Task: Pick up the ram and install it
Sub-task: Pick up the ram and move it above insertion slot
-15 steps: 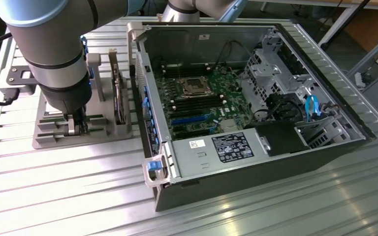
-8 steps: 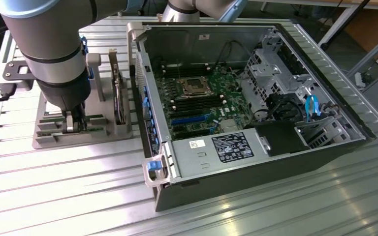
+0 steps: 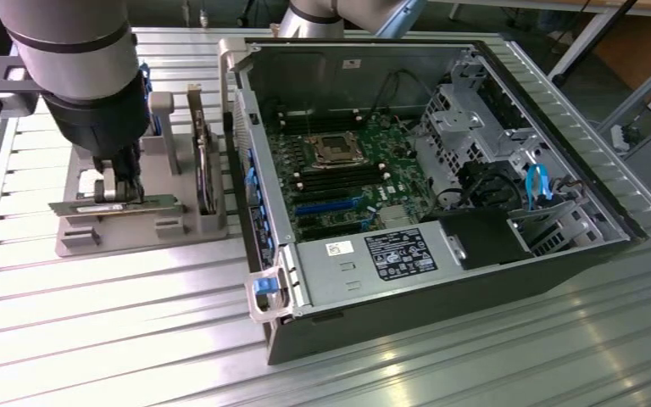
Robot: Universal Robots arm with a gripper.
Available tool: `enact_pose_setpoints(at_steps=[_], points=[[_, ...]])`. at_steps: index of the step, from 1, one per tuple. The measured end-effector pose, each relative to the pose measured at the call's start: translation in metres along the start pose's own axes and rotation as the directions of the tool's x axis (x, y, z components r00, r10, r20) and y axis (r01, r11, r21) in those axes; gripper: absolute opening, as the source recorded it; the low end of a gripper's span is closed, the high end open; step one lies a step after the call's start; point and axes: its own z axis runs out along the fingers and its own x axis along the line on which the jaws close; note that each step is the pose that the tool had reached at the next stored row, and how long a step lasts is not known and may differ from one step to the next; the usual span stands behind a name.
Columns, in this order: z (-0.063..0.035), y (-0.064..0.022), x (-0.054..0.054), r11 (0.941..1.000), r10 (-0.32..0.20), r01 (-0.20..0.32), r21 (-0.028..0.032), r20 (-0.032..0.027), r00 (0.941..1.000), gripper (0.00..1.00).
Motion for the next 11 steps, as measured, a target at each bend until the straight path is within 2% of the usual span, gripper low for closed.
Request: enact_pose_setpoints(at_steps=[4,7,8,10,11], points=[[-0.0453,-0.0044,-0.001,1.0,0.0,0.0,-0.0001,0.0014,1.0,0.11],[-0.0714,-0.0069,-0.002,1.0,0.0,0.0,0.0,0.0015,1.0,0.11],[-0.0842,-0.0079,-0.002,1.0,0.0,0.0,0.0,0.0015,1.0,0.11],[-0.1032,-0.0093,-0.003,1.0,0.0,0.0,0.0,0.0016,1.0,0.11],[-0.11,-0.0098,-0.003,1.0,0.0,0.0,-0.0001,0.0015,1.0,0.11]])
